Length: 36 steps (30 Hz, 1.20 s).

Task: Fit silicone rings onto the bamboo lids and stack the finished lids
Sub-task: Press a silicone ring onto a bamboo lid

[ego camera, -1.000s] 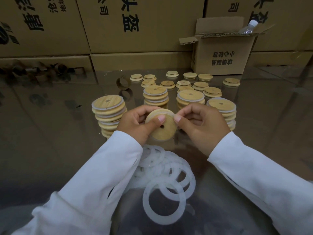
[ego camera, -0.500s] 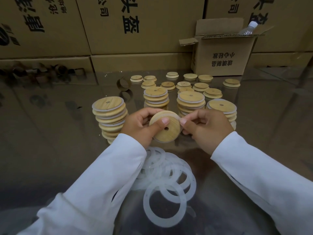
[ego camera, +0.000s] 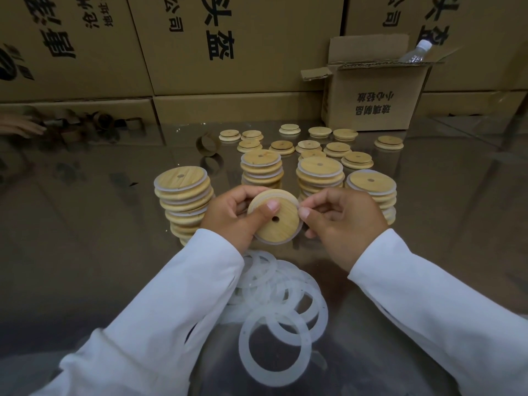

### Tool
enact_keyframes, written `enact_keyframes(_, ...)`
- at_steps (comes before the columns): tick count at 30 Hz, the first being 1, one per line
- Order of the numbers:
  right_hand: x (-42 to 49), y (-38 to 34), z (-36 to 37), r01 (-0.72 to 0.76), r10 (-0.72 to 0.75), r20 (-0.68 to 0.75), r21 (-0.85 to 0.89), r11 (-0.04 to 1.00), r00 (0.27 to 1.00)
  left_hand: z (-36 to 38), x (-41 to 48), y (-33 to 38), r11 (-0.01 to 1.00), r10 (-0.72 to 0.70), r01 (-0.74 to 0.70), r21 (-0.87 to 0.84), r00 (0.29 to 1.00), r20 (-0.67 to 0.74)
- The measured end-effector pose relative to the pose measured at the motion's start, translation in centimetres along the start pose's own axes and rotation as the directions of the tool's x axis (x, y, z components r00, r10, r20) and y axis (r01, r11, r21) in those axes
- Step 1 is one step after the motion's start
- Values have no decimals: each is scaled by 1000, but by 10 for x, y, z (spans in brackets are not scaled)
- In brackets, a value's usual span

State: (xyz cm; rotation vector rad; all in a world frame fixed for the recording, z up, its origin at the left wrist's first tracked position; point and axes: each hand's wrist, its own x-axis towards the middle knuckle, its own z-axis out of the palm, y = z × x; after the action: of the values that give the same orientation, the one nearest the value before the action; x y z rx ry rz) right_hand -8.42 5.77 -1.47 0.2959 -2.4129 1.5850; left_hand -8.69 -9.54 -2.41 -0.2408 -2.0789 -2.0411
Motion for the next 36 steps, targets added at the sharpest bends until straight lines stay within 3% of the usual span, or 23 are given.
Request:
enact_keyframes(7, 0, 4, 0, -29, 27, 17, 73, 997, 999, 0, 1, -3, 999, -39, 39, -8, 998, -50)
enact_keyframes(13, -1, 9, 8, -163, 147, 169, 82, 983, 975, 1, 3, -5, 992, -124, 121, -45, 990, -68)
enact_keyframes(15, 0, 11, 8, -210, 192, 151, 109, 972, 970, 3, 2, -3, 997, -75, 76, 19, 994, -74)
enact_keyframes(19, 5, 15, 8, -274, 269, 84, 57, 960, 960, 5, -2, 1, 965, 154, -138, 224, 986, -58)
enact_keyframes(22, 8, 14, 13, -287, 283, 61, 65, 956, 957, 5, -3, 4, 955, 231, -214, 207, 971, -65)
enact_keyframes(27, 14, 8, 31, -332, 349, -19, 265, 906, 937, 1, 0, 3, 936, 282, -236, 262, 947, -154)
enact_keyframes(31, 17, 5, 45, -374, 406, -16, 362, 854, 914, 0, 3, -4, 907, 245, -198, 371, 966, -82)
enact_keyframes(36, 13, 4, 43, -335, 337, 10, 150, 930, 941, -1, 3, -10, 855, 151, -137, 500, 988, 12)
